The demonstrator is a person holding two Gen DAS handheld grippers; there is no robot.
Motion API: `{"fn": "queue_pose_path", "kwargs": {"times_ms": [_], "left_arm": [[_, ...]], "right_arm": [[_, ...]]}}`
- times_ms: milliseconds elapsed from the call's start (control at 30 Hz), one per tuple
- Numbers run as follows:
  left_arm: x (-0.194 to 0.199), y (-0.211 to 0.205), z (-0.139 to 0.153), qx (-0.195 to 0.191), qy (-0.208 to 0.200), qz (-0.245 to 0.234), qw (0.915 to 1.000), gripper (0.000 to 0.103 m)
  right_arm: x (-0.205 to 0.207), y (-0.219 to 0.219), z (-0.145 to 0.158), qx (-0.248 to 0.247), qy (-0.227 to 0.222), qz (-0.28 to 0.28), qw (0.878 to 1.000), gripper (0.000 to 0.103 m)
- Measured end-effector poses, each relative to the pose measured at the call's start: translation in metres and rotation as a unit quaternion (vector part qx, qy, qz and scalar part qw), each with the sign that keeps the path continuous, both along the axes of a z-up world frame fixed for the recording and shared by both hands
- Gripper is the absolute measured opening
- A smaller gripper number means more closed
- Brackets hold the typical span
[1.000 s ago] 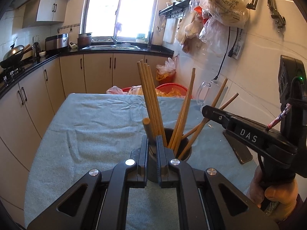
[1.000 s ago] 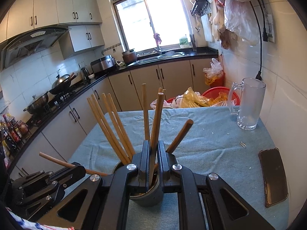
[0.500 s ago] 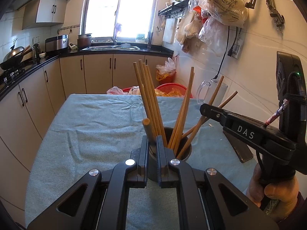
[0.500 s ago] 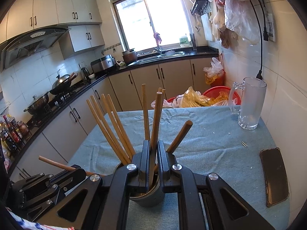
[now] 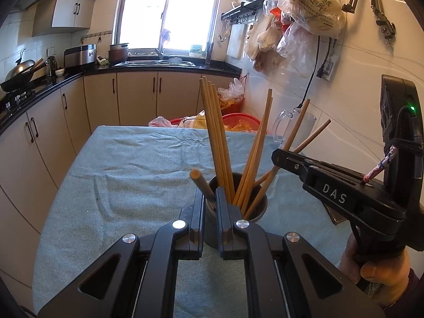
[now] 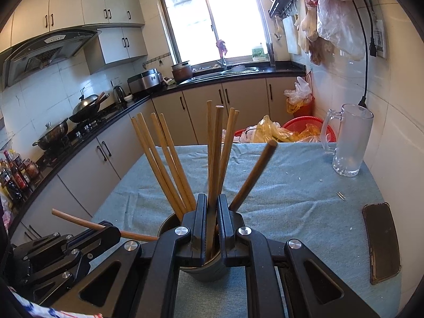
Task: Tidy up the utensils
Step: 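Open both grippers and release the chopsticks in the black holder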
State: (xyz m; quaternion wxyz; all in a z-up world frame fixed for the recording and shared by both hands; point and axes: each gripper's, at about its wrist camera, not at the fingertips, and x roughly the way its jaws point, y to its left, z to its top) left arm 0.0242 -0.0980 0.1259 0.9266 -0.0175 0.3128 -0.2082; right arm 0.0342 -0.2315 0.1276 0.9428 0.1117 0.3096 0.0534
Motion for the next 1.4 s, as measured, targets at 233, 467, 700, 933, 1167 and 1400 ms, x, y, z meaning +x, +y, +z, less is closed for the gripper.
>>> {"fn": "queue_pose_path", "kwargs": {"times_ms": [233, 467, 700, 933, 1167, 1400], "left_arm": [[0.002, 0.003, -0.001, -0.007, 0.005, 0.001, 1.0000, 0.007], [0.000, 0.005, -0.003, -0.010, 0.007, -0.002, 0.9999, 0.007], [0.000, 0.002, -0.003, -0.011, 0.009, 0.001, 0.9999, 0.007], [0.004, 0.000, 0.000, -0.008, 0.011, 0.006, 0.9999, 0.007], [0.018, -0.001, 0.016, -0.017, 0.006, 0.013, 0.9998, 0.007], [0.042, 0.000, 0.014, -0.026, 0.027, 0.024, 0.9990, 0.007]], "right_arm": [[-0.002, -0.002, 0.005, 0.002, -0.010, -0.003, 1.000, 0.008], [0.001, 0.001, -0.001, -0.002, 0.000, 0.001, 1.000, 0.008], [0.003, 0.000, -0.001, 0.004, 0.003, 0.003, 1.000, 0.008], [-0.001, -0.002, 0.000, 0.004, -0.001, 0.002, 1.000, 0.008], [-0.007, -0.003, 0.007, 0.004, -0.013, 0.001, 1.000, 0.008], [-0.003, 0.001, -0.004, 0.002, 0.001, 0.000, 1.000, 0.008]]}}
